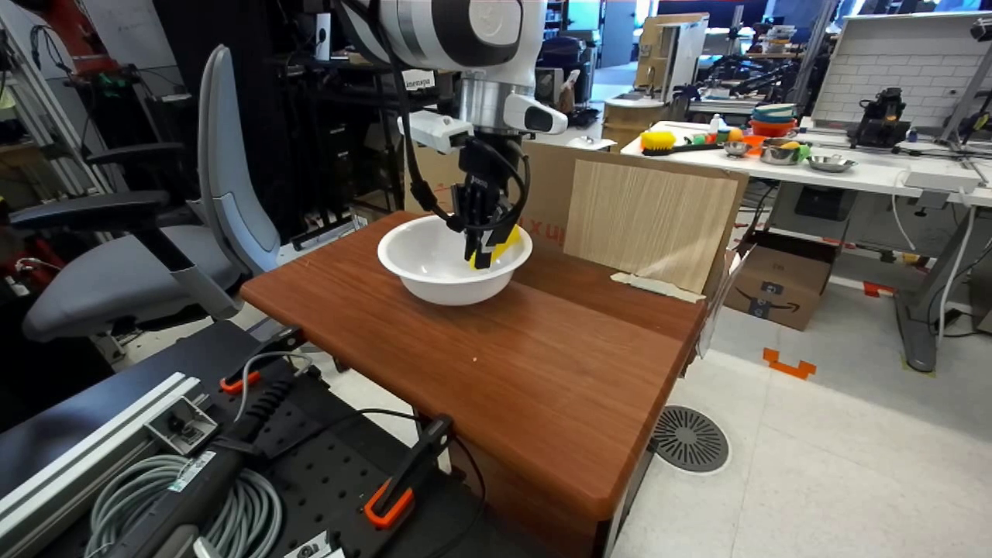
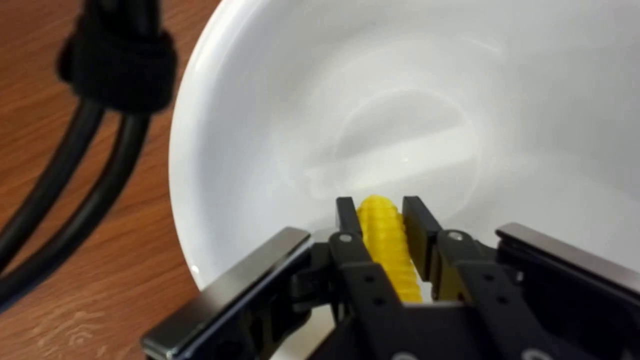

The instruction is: Put the yellow object in the white bowl

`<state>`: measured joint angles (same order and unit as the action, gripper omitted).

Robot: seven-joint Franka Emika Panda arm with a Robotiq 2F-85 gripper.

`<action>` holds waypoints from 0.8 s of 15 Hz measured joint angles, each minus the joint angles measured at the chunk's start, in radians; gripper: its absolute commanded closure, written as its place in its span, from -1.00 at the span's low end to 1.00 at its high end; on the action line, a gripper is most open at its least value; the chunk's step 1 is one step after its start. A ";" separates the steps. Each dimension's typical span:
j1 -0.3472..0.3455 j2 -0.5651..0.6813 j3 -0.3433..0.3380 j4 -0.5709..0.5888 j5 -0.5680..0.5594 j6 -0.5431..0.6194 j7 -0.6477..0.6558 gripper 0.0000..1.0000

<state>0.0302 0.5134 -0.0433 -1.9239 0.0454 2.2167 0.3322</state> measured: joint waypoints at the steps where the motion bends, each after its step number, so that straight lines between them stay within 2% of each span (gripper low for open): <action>1: 0.004 0.002 0.000 0.000 -0.002 0.000 0.004 -0.05; 2: 0.008 0.003 0.000 0.000 -0.006 0.000 0.010 -0.08; 8: 0.031 0.001 -0.001 0.000 -0.019 0.000 0.034 -0.95; 12: 0.039 -0.042 0.000 -0.008 -0.019 0.001 0.034 -1.00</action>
<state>0.0689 0.4715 -0.0437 -1.9323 0.0264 2.2174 0.3659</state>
